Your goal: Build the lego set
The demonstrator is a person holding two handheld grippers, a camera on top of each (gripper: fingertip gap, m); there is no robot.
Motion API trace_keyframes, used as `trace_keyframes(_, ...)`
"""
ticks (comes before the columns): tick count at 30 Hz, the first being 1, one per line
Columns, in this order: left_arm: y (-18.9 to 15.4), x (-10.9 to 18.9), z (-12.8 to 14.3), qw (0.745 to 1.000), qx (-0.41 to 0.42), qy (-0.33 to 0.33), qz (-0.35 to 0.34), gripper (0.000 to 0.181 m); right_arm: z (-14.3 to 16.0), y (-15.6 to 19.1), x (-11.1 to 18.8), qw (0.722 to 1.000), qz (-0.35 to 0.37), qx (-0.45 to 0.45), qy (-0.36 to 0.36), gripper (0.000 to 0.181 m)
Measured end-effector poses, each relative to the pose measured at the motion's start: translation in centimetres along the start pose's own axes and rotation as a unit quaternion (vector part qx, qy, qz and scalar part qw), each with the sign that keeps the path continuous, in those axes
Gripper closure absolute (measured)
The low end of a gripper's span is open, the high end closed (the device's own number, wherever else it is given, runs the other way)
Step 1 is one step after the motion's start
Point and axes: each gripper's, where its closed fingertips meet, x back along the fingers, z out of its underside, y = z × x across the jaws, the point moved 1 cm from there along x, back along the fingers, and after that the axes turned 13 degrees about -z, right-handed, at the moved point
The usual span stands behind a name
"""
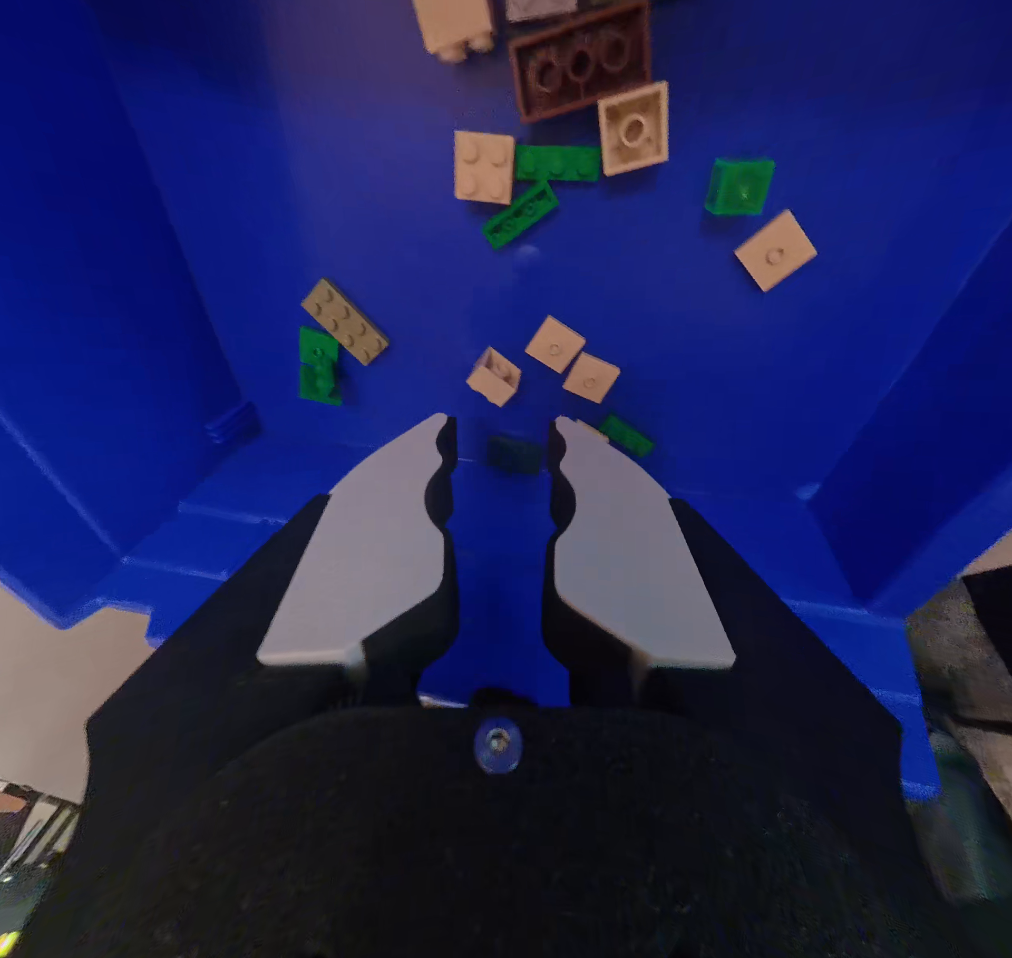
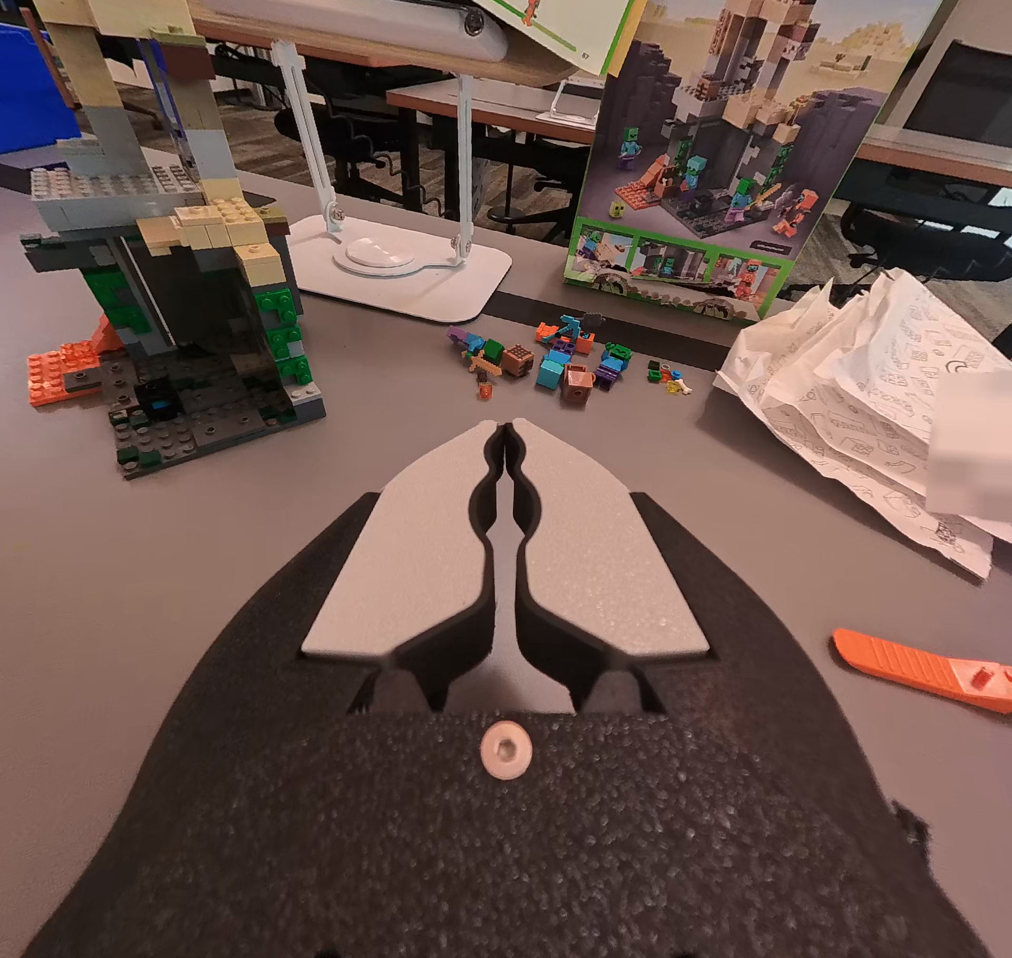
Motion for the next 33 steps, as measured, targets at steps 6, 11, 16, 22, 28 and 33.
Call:
trace_keyframes(6,-2.0,0.0,1.4,0.998,-0.052,0.034,0.009,0.15,0.0,0.2,-0.1,1.0,-0.004,0.001,0.001,0.181)
trace_keyframes(11,-3.2,-0.7,1.9,0.995,-0.08,0.057,0.016,0.149,0.0,0.2,0.0,1.0,-0.005,0.001,0.0,0.181)
trace_keyframes(16,-3.7,-1.3,2.2,0.992,-0.102,0.074,0.015,0.149,0.1,0.3,-0.1,1.0,-0.007,-0.001,0.0,0.181)
trace_keyframes(22,-4.2,-1.5,2.5,0.987,-0.131,0.091,0.019,0.147,0.1,0.3,-0.1,1.0,-0.009,-0.001,0.001,0.181)
trace_keyframes(28,-4.4,-1.7,2.2,0.986,-0.137,0.091,0.023,0.163,0.1,0.3,-0.1,1.0,-0.011,-0.002,0.0,0.181)
trace_keyframes(33,-2.7,-1.3,1.0,0.993,-0.099,0.06,-0.013,0.164,0.4,0.1,-0.1,1.0,-0.011,-0.009,0.002,0.181)
